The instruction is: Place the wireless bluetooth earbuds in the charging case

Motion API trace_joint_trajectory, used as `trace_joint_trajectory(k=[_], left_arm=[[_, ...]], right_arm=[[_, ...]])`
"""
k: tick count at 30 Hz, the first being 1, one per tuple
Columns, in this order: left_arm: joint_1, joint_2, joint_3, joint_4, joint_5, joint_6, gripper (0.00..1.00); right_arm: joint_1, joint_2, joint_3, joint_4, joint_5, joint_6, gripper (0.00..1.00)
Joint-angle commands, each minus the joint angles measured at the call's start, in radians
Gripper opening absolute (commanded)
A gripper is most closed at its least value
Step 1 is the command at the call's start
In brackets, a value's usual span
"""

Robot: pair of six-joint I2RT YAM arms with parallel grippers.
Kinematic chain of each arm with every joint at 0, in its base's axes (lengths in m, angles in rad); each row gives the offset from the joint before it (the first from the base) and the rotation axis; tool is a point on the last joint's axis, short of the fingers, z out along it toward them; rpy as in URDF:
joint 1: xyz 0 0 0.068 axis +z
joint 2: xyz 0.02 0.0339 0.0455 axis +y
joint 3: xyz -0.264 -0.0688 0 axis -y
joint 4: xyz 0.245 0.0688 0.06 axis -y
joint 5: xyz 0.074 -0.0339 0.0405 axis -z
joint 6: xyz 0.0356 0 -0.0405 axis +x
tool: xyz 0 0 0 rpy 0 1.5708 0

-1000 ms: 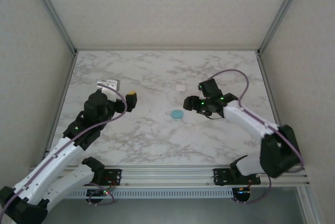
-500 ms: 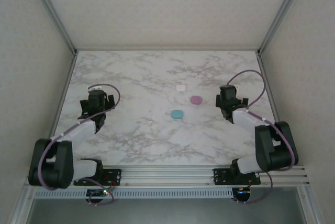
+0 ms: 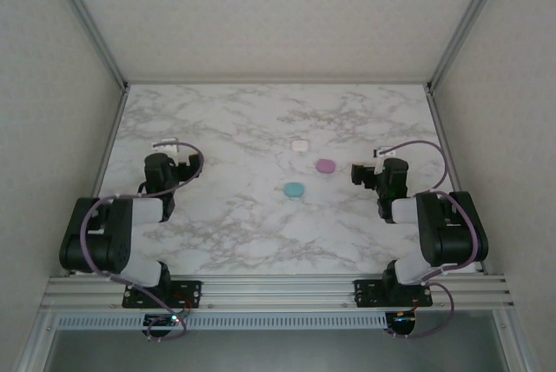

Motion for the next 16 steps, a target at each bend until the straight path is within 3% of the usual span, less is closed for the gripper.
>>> trace_joint_trajectory(k=[1,16], left_arm=[[0.010,0.027,-0.002,0.105,-0.086,-0.042,1.00],[0.003,0.021,0.004,0.077,-0.080,-0.028,1.00]], right_arm=[[0.001,-0.001,0.020,0.097,0.054,0.024,0.99],[0.002,0.000,0.022,0.095,0.048,0.023,0.99]])
